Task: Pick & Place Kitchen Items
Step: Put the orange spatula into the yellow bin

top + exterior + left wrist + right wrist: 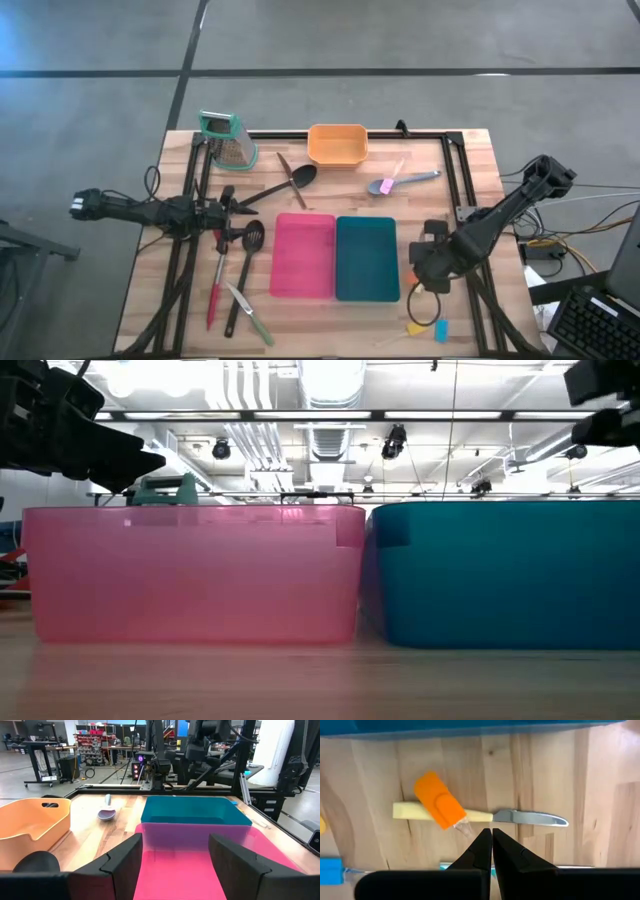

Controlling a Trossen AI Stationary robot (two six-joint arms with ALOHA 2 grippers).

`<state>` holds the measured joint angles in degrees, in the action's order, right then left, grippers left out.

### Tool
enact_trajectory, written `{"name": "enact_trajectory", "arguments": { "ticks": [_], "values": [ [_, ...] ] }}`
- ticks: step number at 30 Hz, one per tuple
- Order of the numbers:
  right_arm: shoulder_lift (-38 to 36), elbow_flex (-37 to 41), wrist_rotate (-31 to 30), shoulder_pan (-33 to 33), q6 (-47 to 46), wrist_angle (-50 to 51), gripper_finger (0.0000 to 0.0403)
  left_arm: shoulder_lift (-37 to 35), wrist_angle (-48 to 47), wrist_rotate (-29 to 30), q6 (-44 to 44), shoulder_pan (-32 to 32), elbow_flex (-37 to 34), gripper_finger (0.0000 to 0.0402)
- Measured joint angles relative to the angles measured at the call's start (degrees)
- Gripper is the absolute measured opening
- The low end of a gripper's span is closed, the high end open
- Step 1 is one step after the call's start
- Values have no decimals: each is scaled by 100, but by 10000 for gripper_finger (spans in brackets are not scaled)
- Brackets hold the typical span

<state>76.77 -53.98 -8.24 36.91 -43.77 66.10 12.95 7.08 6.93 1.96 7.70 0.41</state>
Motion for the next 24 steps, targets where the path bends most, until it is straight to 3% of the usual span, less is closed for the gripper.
{"name": "enact_trajectory", "arguments": {
  "ticks": [7,17,24],
  "values": [
    [246,16,47,0,-103,-3,22,0,-3,-1,0,0,-1,232],
    [203,199,93,150,-317,87,126,0,-7,-1,0,2,-1,232],
    [206,811,210,538,-862,-240,168,0,-10,0,0,2,1,232]
  ]
}}
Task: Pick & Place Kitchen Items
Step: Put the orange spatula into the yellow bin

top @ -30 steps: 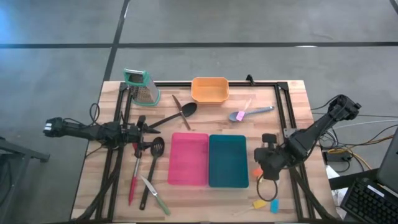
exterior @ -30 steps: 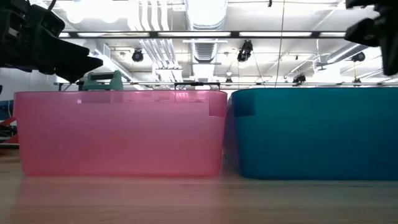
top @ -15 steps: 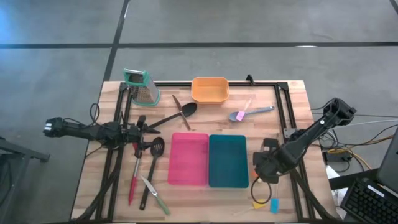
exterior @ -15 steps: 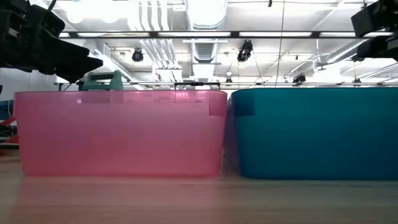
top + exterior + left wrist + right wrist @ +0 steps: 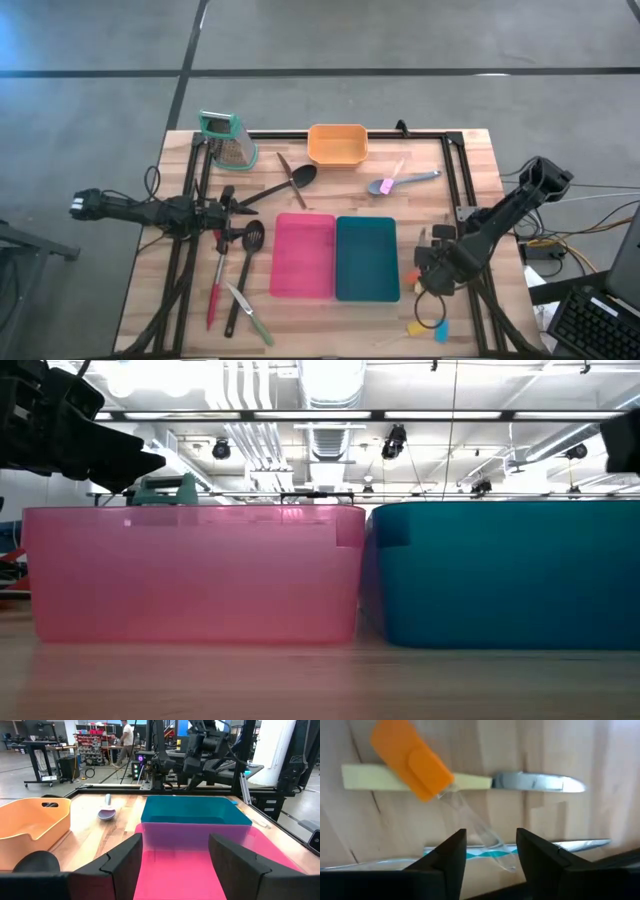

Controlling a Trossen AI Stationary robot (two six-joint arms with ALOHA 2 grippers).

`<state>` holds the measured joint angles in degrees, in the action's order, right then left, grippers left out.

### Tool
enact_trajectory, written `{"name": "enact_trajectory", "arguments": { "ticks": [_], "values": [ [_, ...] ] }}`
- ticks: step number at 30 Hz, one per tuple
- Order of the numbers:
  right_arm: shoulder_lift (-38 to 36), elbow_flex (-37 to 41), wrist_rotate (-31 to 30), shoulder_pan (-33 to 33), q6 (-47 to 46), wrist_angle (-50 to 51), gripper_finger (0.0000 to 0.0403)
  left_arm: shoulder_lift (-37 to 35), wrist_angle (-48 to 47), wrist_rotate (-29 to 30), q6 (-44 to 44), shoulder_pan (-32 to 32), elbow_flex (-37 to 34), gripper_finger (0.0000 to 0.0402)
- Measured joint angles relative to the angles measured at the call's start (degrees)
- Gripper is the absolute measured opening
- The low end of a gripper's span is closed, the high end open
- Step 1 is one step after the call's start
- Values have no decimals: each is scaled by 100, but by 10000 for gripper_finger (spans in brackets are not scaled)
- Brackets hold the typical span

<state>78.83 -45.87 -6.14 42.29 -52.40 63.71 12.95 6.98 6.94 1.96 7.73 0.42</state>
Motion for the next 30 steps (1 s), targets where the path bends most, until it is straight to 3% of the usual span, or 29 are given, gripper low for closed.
{"name": "enact_trajectory", "arguments": {
  "ticks": [7,17,25,30],
  "values": [
    [0,342,69,98,41,-646,180,0,0,-1,0,-1,0,232],
    [0,841,58,96,131,-1494,149,0,-1,0,0,-2,0,232],
    [-20,1217,61,98,137,-1923,110,0,-2,-1,0,-2,-1,232],
    [-76,1216,177,93,137,-1953,54,0,-2,0,0,-1,0,232]
  ]
}}
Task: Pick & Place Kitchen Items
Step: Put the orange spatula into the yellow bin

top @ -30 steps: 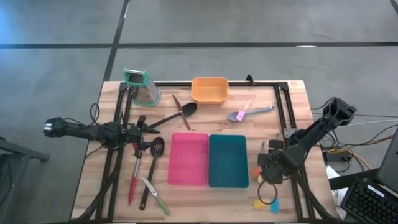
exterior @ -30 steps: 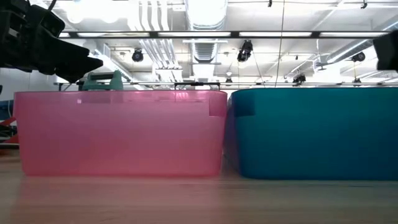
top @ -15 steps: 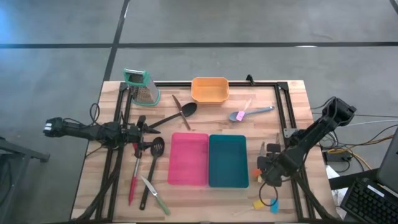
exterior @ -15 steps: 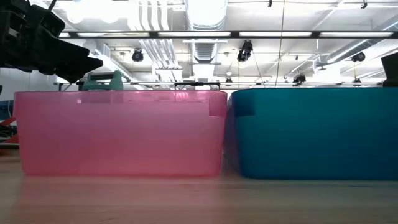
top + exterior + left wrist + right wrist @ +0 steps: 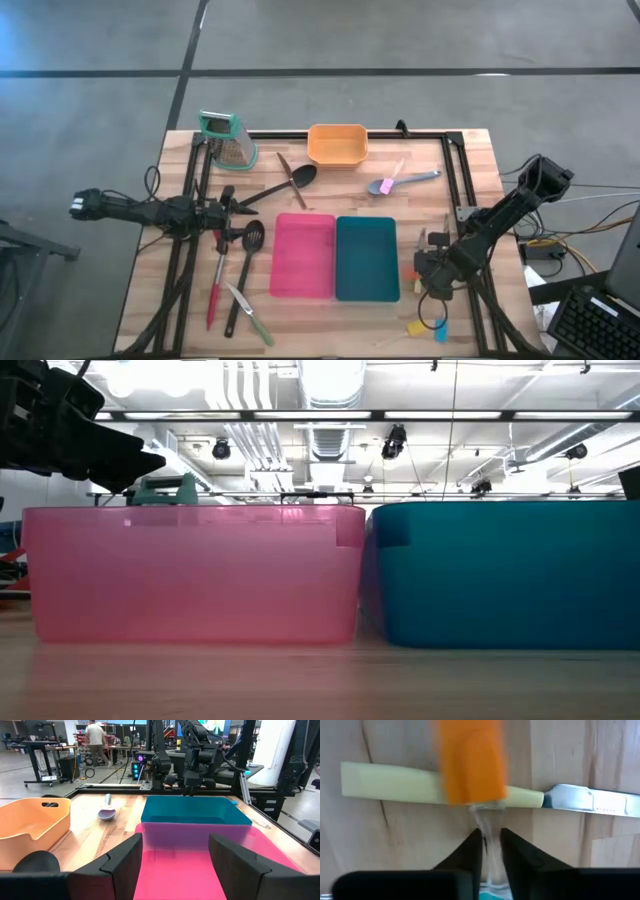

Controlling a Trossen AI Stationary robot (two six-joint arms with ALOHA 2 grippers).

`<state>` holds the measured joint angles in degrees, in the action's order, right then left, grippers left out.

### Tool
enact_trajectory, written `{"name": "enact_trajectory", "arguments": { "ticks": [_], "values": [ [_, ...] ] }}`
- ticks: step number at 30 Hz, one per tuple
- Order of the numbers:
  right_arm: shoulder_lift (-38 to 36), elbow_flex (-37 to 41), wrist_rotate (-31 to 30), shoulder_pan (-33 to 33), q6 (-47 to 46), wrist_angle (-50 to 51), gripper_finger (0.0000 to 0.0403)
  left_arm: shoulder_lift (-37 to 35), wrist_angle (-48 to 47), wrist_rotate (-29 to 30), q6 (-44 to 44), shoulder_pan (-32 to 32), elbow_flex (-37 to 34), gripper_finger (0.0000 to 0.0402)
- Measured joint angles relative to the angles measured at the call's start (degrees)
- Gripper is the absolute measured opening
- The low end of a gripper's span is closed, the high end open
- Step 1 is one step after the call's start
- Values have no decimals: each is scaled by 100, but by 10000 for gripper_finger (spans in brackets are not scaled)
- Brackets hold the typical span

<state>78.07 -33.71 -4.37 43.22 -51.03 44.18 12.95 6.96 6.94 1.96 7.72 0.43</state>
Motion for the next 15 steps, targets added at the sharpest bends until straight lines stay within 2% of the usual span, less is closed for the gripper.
{"name": "enact_trajectory", "arguments": {
  "ticks": [3,6,10,13,15],
  "values": [
    [-59,-74,23,0,79,161,22,-1,0,-1,0,0,0,232],
    [-150,-273,22,1,44,359,23,0,-2,0,0,-1,0,232],
    [-231,-707,-25,2,-107,1291,22,0,-4,-1,0,0,0,232],
    [-309,-1107,-332,0,-51,2034,21,0,-11,-2,0,-1,-2,232],
    [-360,-1384,-807,-4,150,2404,21,0,-13,-2,0,1,-1,232]
  ]
}}
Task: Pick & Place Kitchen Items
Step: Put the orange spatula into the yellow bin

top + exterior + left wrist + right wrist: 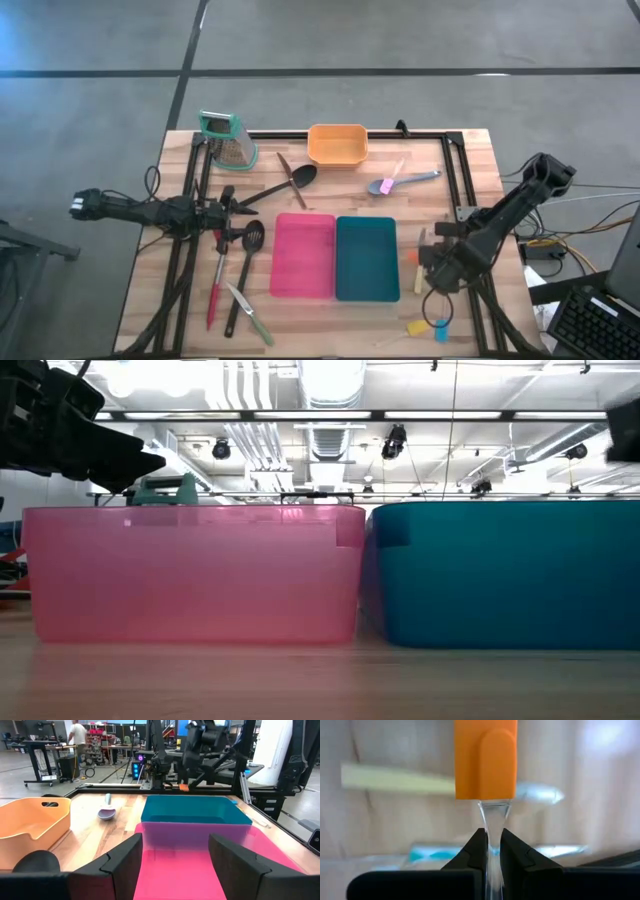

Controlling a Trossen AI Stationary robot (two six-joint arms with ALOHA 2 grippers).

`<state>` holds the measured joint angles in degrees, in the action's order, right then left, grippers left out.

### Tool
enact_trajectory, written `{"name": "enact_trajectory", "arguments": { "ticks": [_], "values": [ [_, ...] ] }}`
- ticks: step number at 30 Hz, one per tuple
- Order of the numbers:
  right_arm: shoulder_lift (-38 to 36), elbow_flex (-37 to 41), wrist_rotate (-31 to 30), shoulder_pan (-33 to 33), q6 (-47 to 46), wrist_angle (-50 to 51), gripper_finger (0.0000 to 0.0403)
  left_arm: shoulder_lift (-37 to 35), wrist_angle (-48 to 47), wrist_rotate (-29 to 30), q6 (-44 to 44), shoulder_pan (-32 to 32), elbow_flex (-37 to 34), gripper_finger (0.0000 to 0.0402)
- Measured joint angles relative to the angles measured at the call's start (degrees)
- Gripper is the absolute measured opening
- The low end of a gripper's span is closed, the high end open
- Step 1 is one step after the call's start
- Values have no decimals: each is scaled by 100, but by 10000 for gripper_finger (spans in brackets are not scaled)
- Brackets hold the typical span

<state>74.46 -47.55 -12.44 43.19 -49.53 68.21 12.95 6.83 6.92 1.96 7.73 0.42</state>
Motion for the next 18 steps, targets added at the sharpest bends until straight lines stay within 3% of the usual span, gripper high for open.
{"name": "enact_trajectory", "arguments": {
  "ticks": [4,8,18],
  "values": [
    [-62,-475,-1376,-168,475,552,20,0,-20,0,0,-2,0,232],
    [-134,-794,-2538,-636,1214,450,20,0,-17,0,0,-2,0,232],
    [-134,-1199,-2833,-2744,4428,-985,20,0,-11,0,0,-2,-1,232]
  ]
}}
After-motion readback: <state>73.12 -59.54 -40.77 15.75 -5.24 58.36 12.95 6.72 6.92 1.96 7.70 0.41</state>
